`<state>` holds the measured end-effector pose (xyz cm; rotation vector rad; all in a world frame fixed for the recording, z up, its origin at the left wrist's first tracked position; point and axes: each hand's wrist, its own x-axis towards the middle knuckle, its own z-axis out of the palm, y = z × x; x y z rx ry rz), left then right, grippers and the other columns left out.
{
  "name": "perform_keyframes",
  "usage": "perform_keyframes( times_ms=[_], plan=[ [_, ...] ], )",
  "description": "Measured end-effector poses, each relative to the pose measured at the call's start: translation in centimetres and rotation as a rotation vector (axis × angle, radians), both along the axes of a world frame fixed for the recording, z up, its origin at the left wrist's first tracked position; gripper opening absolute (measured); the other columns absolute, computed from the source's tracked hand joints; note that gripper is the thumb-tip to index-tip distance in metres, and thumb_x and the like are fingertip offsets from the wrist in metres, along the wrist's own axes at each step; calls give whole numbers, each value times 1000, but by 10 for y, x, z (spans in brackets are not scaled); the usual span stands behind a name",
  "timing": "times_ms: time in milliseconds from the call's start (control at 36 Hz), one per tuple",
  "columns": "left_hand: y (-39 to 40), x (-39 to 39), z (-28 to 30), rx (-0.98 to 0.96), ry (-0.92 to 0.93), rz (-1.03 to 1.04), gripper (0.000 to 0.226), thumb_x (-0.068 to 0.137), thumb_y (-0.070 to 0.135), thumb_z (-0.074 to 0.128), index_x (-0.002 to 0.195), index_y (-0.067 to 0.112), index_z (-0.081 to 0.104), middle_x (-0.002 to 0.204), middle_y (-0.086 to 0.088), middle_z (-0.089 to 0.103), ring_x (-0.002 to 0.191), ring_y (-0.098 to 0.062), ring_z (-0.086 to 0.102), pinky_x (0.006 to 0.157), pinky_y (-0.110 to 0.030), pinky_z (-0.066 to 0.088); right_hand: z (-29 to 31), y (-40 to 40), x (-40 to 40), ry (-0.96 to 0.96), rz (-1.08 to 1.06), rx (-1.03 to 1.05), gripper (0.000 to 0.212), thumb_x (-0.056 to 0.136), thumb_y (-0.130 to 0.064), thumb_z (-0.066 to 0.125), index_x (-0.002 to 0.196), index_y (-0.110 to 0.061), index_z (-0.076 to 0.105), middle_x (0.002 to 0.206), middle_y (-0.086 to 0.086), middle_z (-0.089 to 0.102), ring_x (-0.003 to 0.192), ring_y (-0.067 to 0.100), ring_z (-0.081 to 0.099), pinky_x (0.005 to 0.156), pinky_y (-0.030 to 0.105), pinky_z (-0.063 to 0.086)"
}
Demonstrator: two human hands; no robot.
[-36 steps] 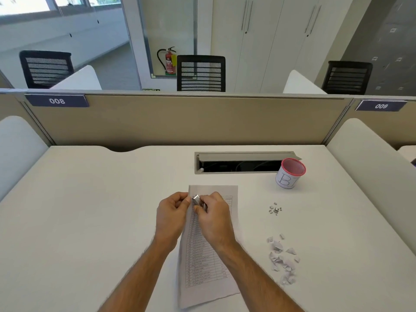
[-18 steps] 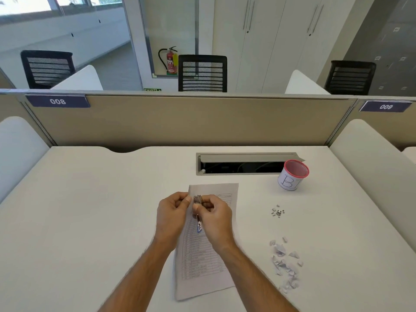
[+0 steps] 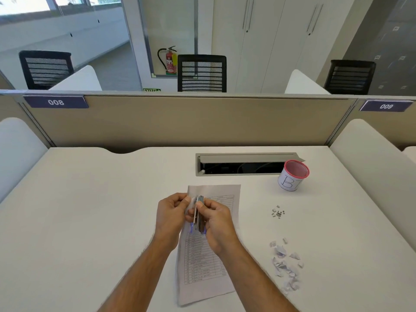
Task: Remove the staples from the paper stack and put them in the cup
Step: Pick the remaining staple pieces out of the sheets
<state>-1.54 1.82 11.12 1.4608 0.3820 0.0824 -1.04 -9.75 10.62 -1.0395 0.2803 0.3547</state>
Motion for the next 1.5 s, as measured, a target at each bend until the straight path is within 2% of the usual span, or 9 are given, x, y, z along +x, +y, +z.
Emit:
perform_keyframes(
  times_ms=[278, 389, 528, 667, 750, 861, 917, 1250, 1500],
  plan=[
    [0, 2, -3, 70, 4, 7, 23, 103, 5, 59, 87, 6, 76, 59, -9, 65, 55, -19, 60, 61, -29, 57, 2, -6, -1, 76, 33, 187, 17, 98, -4, 60, 106, 8, 69, 83, 19, 73, 76, 25, 75, 78, 40, 64],
    [0, 3, -2, 77, -6, 13, 21, 105, 8, 58, 94, 8, 76, 76, -22, 73, 62, -33, 62, 56, -35, 59, -1, -10, 1, -1, 98, 20, 19, 99, -9, 61, 110, 5, 68, 89, 17, 73, 85, 27, 74, 79, 47, 62],
    [-2, 5, 1, 60, -3, -3, 18, 104, 12, 60, 98, 9, 77, 87, -12, 80, 83, -37, 77, 80, -49, 65, -5, -10, 2, -57, 45, -133, 24, 94, -15, 69, 112, -1, 63, 84, 13, 67, 73, 22, 66, 66, 38, 59],
    [-5, 6, 1, 46, -21, -21, 15, 99, 14, 67, 91, 8, 79, 88, -24, 77, 92, -46, 74, 87, -56, 63, -5, -6, 6, -279, -93, -515, 18, 92, -23, 74, 99, -14, 60, 83, 21, 63, 61, 20, 60, 52, 29, 57],
    [-5, 6, 1, 55, -24, -22, 14, 99, 15, 68, 92, 8, 79, 89, -21, 78, 93, -44, 74, 86, -53, 64, -3, -3, 11, -442, -123, -685, 11, 93, -31, 72, 93, -23, 64, 70, 0, 59, 63, 14, 56, 53, 41, 60],
    [-5, 6, 3, 64, -12, -35, 14, 100, 17, 68, 95, 11, 79, 89, -14, 80, 93, -38, 76, 86, -49, 64, 2, -4, 12, -597, -85, -818, 15, 97, -35, 67, 92, -22, 66, 70, -10, 57, 63, 4, 50, 58, 24, 52],
    [-4, 5, 4, 66, -4, -36, 14, 100, 18, 68, 95, 11, 79, 89, -12, 80, 93, -36, 76, 87, -49, 64, 3, -6, 14, -639, -61, -892, 20, 97, -35, 64, 86, -19, 64, 68, -9, 54, 62, 6, 47, 58, 29, 48],
    [-1, 4, 4, 154, -3, -48, 15, 102, 21, 66, 95, 11, 76, 82, -5, 79, 74, -14, 73, 68, -26, 61, 7, -15, 18, -811, 40, -1028, 17, 100, -35, 60, 104, -20, 67, 83, -14, 59, 74, 7, 55, 66, 23, 52],
    [-1, 4, 4, 200, -12, -59, 17, 102, 19, 65, 91, 14, 77, 83, -7, 78, 77, -23, 73, 81, -47, 62, 4, -16, 24, -848, 102, -1138, 16, 101, -32, 55, 98, -19, 63, 87, -7, 61, 77, 11, 57, 68, 32, 54]
  ],
)
